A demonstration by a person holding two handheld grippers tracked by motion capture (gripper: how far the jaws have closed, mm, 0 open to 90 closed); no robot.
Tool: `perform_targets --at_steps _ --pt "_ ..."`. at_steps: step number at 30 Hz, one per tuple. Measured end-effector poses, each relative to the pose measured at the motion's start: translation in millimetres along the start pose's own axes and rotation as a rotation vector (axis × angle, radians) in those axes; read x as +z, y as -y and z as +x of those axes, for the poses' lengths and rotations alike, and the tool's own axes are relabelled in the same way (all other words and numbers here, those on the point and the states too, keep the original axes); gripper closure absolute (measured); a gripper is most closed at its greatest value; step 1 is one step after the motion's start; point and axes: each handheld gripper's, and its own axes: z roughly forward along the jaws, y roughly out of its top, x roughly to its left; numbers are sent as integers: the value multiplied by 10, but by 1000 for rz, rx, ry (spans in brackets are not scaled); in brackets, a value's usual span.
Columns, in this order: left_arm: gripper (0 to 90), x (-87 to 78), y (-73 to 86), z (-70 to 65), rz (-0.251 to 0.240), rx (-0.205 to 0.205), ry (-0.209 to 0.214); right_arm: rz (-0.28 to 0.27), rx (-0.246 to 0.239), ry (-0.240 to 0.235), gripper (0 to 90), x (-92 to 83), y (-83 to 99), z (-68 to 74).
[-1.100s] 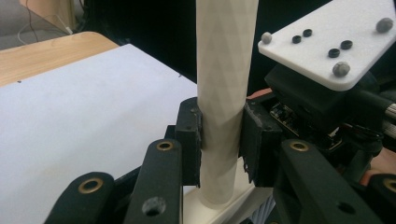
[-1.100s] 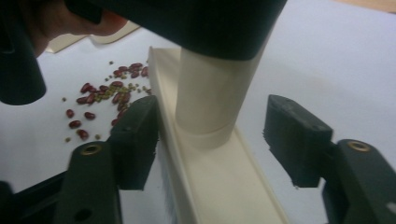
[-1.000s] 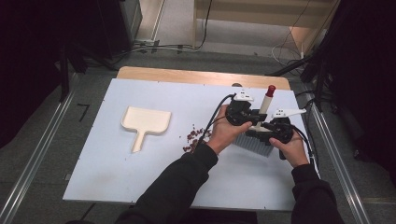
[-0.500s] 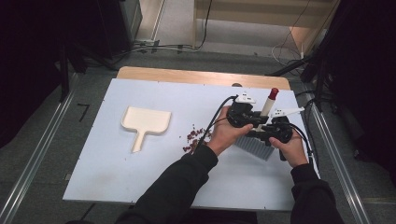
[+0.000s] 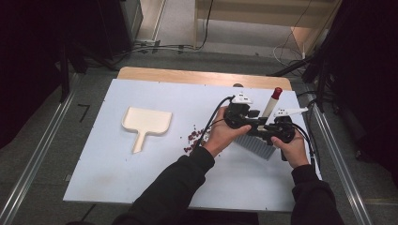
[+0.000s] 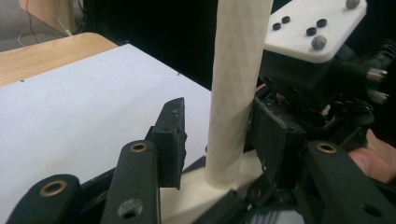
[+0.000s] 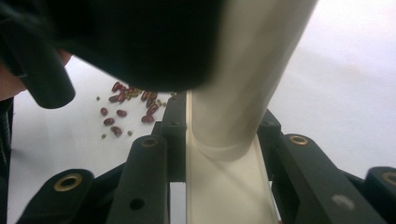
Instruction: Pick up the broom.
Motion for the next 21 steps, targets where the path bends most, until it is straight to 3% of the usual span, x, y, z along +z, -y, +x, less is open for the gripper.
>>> perform_targets --at_steps 9,21 --pt "401 -288 100 120 -9 -54 -83 -51 31 71 642 -32 -7 -22" --pt "307 -897 306 358 -35 -122 -236 -81 50 183 642 102 -49 40"
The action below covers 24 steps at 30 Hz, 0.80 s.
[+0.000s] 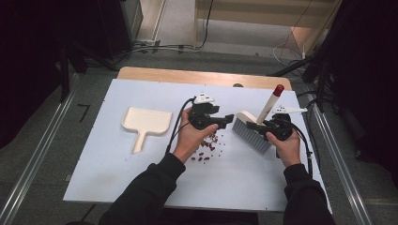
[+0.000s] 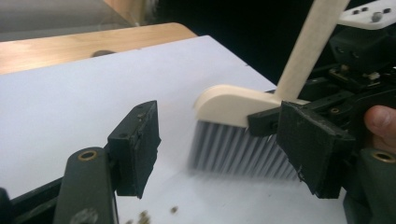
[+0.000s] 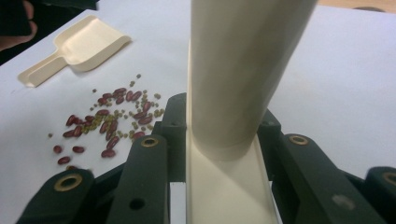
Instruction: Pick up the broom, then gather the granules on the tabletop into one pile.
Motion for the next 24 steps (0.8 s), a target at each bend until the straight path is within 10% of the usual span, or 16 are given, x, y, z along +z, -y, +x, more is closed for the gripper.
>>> perform_targets --at_steps 24 --pt "190 -1053 508 814 -43 -168 -307 -51 12 146 642 150 -37 125"
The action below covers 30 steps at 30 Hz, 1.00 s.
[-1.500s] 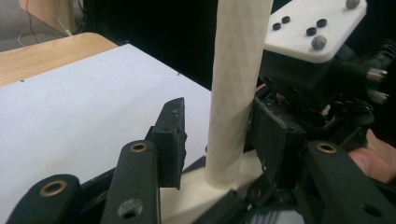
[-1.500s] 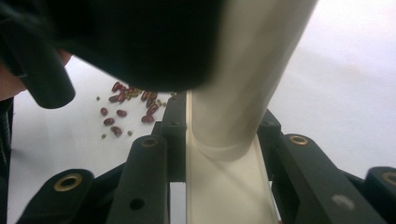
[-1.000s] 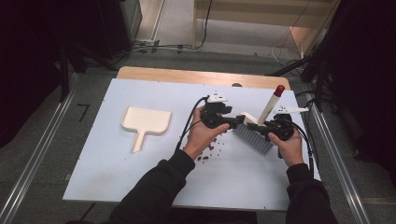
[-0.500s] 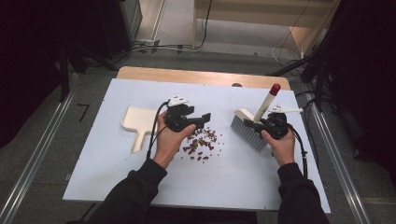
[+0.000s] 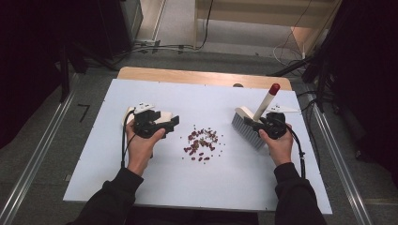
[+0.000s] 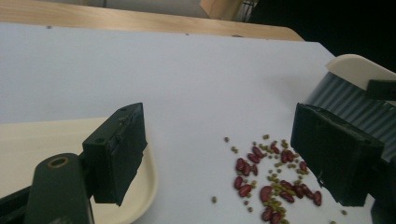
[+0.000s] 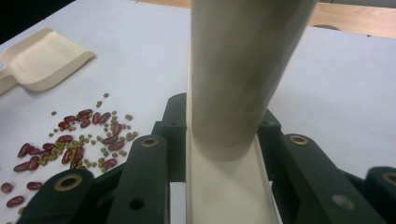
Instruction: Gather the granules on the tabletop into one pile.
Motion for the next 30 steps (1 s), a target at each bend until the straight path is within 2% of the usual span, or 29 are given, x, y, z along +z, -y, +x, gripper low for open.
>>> perform_targets --at_steps 9,16,20,25,30 --pt "189 -176 85 245 14 -3 -62 -14 -23 51 642 47 -20 51" --pt "186 -285 204 400 19 -29 -106 -24 -39 99 642 73 -30 96" --pt "184 -343 256 480 28 -46 -120 -33 -57 135 642 96 -39 135" --pt "183 -409 296 567 28 -59 -139 -30 -61 144 642 116 -50 156" --pt "183 -440 347 651 37 -72 -156 -31 -86 176 642 138 -65 192"
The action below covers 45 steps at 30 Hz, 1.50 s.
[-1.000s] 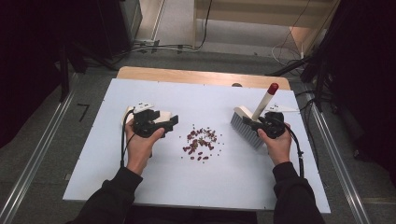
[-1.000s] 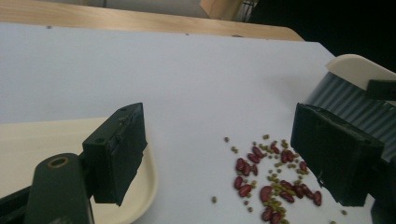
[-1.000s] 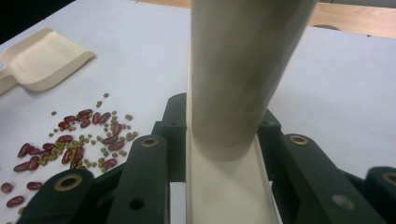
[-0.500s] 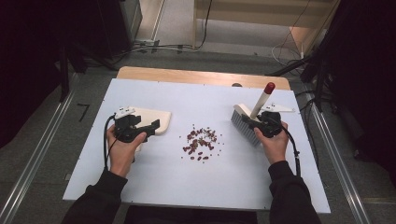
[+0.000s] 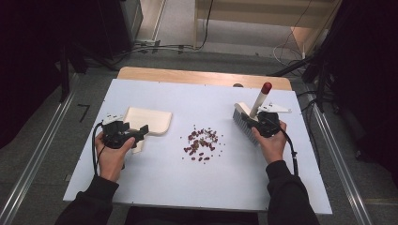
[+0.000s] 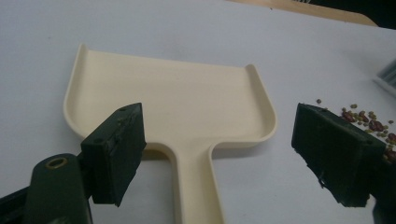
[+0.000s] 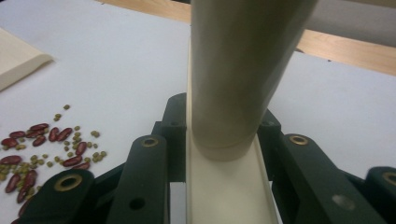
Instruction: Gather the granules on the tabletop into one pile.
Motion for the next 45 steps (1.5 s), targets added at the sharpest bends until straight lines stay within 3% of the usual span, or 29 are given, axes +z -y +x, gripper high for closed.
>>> perform_targets --at_steps 5,17,23,29,45 --pt "183 -9 29 45 8 -6 -6 -9 -45 47 642 41 -3 110" --pt "183 -10 43 77 13 -17 -8 -12 -197 59 642 221 -11 540" --pt "183 -3 52 77 16 -18 -2 -15 -246 40 642 285 -1 726" --pt "183 -1 55 81 19 -20 1 -28 -264 -1 642 312 -1 857" --pt "183 -6 56 93 13 -28 1 -36 -333 -125 642 300 20 1000"
